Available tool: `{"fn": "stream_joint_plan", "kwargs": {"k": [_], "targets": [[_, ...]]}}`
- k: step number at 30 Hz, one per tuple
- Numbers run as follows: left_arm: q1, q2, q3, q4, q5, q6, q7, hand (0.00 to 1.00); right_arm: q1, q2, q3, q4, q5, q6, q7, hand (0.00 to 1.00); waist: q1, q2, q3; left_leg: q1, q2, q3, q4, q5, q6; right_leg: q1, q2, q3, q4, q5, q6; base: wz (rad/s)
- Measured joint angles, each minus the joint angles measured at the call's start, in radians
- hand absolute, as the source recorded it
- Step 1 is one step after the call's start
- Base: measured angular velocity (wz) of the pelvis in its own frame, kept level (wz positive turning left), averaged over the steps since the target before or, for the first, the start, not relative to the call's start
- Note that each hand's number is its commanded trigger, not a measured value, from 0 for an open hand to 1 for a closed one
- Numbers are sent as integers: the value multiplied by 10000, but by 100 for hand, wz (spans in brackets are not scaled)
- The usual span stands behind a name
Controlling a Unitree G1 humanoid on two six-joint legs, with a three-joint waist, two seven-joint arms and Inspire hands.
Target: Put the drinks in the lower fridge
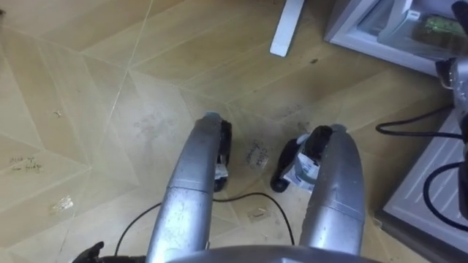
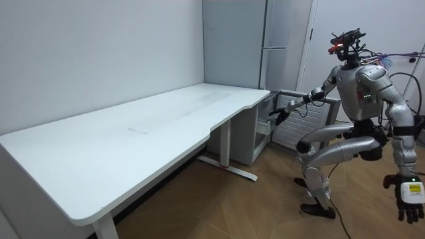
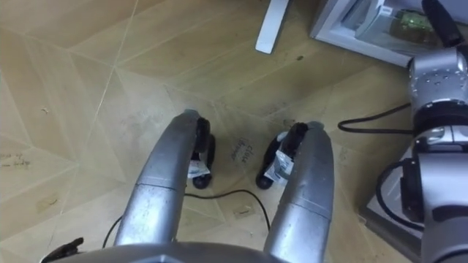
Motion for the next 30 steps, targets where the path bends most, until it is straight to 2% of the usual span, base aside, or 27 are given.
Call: {"fn": "stream_joint_plan", "kwargs": {"k": [2,8,10,14,18,23,26,30], "targets": [[56,70,-26,0,-278,-28,-3,0,-3,-147,99,0,7,0,-131,0,134,12,6,43,18,-31,84,-33,31,28,37,-27,107,-61,-61,9],[163,96,-298,-30,-297,-65,-28,0,-216,-388,528,-28,11,-91,-240,0,429,76,38,62,19,-260,470,-144,-243,97,23,-156,596,-421,-284,5],[187,97,-354,-31,-290,-97,-42,0,-223,-421,635,-170,18,-128,-272,0,479,82,38,54,24,-316,551,-169,-319,103,58,-206,684,-477,-374,0],[311,109,-507,-31,-267,-188,-48,0,-333,-424,747,-379,50,-196,-289,0,494,107,39,55,33,-413,641,-203,-413,118,105,-252,816,-605,-429,0],[461,174,-600,-33,-255,-273,-54,0,-401,-427,756,-398,51,-414,-280,0,586,141,32,57,69,-546,722,-241,-476,164,180,-269,854,-631,-451,0],[626,329,-599,-46,-254,-295,-52,0,-402,-459,749,-467,51,-570,-295,0,641,145,35,108,24,-553,747,-278,-426,242,147,-269,869,-666,-420,1],[626,391,-599,-49,-253,-329,-52,0,-402,-459,751,-467,51,-573,-294,0,650,148,36,186,3,-550,753,-309,-413,335,106,-269,906,-756,-338,0],[641,432,-598,-50,-240,-418,12,0,-401,-460,750,-504,51,-577,-294,0,668,187,37,345,3,-543,763,-369,-429,486,78,-279,923,-802,-348,0]]}}
